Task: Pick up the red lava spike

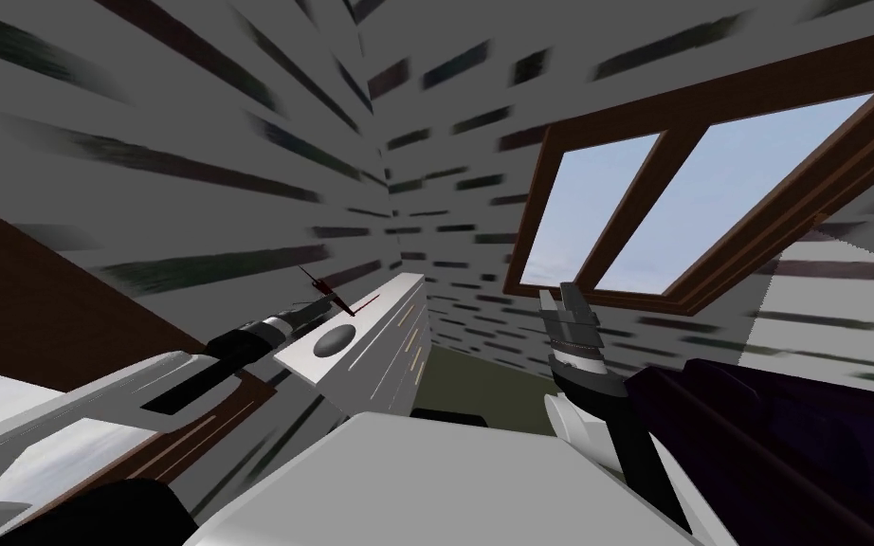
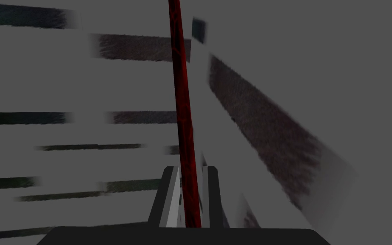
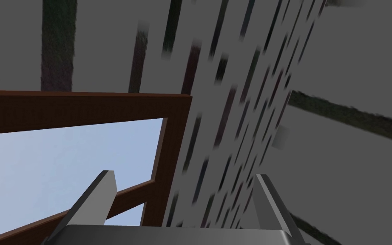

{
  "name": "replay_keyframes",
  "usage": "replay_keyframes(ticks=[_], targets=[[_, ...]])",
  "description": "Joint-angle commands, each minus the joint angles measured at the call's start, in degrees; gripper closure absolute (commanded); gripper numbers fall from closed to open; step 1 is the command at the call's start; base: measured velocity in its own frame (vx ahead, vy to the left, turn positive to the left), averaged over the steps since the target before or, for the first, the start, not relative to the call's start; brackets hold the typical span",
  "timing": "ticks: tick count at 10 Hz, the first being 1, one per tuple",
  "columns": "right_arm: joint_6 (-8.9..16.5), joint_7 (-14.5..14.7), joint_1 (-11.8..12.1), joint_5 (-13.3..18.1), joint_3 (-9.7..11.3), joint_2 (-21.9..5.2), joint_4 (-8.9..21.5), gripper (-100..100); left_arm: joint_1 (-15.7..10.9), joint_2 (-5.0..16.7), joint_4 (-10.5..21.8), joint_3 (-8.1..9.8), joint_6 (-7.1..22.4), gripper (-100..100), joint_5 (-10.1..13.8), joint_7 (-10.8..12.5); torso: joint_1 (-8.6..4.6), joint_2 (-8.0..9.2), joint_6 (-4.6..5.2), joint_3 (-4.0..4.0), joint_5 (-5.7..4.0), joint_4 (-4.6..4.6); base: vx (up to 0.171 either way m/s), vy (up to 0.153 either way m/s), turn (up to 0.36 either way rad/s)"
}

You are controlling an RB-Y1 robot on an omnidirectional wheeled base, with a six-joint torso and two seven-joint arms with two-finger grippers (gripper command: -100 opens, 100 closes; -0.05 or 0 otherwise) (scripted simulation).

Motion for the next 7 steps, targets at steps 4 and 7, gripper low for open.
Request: replay_keyframes(ticks=[4, 7], targets=[[0.0, 0.0, 0.0, 0.0, 0.0, 0.0, 0.0, 0, 7.8, -3.2, -2.9, 6.73, -3.0, 100, 0.5, -1.4, -0.08, -0.03, 0.02, -0.02, -0.04, -0.02, 0.056, -0.015, 0.002], [0.0, 0.0, 0.0, 0.0, 0.0, 0.0, 0.0, 0, 8.3, -3.3, -2.9, 6.52, -3.0, 0, 0.5, -1.4, -0.01, 0.06, 0.06, 0.00, -0.03, -0.04, 0.013, -0.002, 0.001]])
